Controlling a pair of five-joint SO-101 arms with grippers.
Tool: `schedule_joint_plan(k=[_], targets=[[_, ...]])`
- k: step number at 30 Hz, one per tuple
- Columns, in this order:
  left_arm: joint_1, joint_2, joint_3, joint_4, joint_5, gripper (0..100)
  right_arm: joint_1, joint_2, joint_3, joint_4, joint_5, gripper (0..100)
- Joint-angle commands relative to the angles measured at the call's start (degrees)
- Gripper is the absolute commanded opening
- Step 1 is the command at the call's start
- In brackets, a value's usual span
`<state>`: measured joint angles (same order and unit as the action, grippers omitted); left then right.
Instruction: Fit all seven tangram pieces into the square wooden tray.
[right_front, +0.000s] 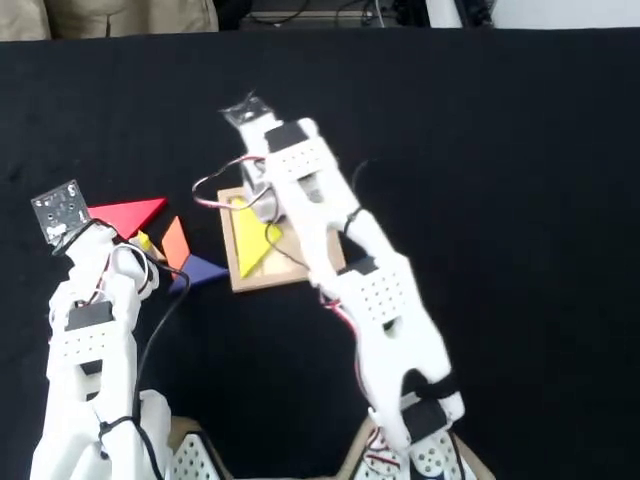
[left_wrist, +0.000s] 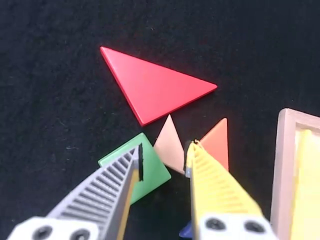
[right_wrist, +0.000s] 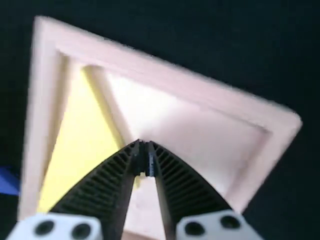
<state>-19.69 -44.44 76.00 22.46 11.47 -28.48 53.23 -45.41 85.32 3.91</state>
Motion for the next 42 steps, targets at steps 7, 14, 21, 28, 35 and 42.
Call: schedule_joint_plan(k=[7, 14, 21, 28, 35, 42], targets=[[-0.7, 0.0, -0.8, -1.1, -0.1, 16, -3.3, -0.4, -7.3, 2.8, -3.7, 1.2], [-0.7, 0.0, -0.8, -1.1, -0.1, 16, 4.1, 0.2, -20.9, 14.8, -3.6, 1.2], [-0.7, 0.0, -0.7, -1.1, -0.1, 16, 8.2, 6.4, -20.9, 14.8, 0.5, 1.2], [-0.7, 0.0, -0.7, -1.2, -0.1, 16, 11.9, 12.0, -21.1, 14.2, 1.1, 1.2], [-0.7, 0.5, -1.0, -1.2, -0.1, 16, 15.7, 11.4, -21.1, 15.3, 1.1, 1.2], [-0.7, 0.6, -0.6, -3.8, 0.2, 16, 14.2, 5.8, -20.9, 15.6, -1.3, 1.2]])
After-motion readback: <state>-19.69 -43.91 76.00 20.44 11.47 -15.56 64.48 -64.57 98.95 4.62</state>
